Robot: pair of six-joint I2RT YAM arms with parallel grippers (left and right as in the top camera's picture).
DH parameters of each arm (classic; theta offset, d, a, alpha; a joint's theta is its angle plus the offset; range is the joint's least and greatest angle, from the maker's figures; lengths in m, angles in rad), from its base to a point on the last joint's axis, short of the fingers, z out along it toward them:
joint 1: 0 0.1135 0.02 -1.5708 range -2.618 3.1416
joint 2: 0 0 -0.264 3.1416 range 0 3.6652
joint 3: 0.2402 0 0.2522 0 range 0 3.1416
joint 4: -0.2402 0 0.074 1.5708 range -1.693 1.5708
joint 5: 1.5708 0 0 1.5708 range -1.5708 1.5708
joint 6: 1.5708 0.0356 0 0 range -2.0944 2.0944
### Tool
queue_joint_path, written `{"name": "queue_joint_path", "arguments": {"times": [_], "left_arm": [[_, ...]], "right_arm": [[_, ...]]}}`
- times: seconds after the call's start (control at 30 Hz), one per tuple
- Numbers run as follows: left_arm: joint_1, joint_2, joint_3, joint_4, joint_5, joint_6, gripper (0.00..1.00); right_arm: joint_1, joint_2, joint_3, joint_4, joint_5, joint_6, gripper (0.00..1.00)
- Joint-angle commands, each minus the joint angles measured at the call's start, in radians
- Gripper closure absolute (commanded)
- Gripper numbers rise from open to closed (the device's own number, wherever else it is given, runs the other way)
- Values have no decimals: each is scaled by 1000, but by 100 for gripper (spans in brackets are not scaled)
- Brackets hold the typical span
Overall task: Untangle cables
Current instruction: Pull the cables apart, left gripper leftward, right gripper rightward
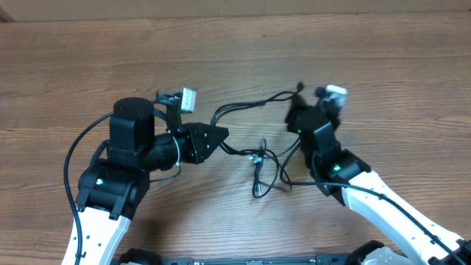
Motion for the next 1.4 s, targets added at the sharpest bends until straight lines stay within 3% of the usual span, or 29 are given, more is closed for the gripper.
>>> {"name": "queue_joint_path", "arguments": {"times": [0.0, 0.13, 0.4, 0.53, 0.7, 0.93, 1.13, 1.27, 1.37], "left_arm": [[-2, -1, 14, -16, 23, 92, 96], [-2, 0, 14, -26, -101, 60, 96], [-2, 0, 14, -53, -509, -337, 96], [-2, 2, 14, -58, -591, -404, 96], [-2, 20, 14, -61, -603, -412, 96], [-2, 77, 14, -90, -598, -409, 96], [-2, 98, 14, -78, -557, -409, 96], [-2, 98, 14, -78, -557, -409, 96], [-2, 98, 14, -79, -546, -409, 96]], "right_arm": [[-55, -5, 43, 6, 233, -106, 31], [-70, -5, 64, -7, 36, -179, 17], [-69, -5, 64, -171, -681, -135, 9], [-69, -5, 64, -219, -998, -130, 0], [-69, -5, 64, -220, -1211, -3, 0], [-66, -8, 64, -272, -1211, 63, 0], [28, 9, 63, -493, -940, 88, 0], [135, 16, 63, -493, -851, 118, 0], [200, 23, 62, -505, -644, 178, 0]]}}
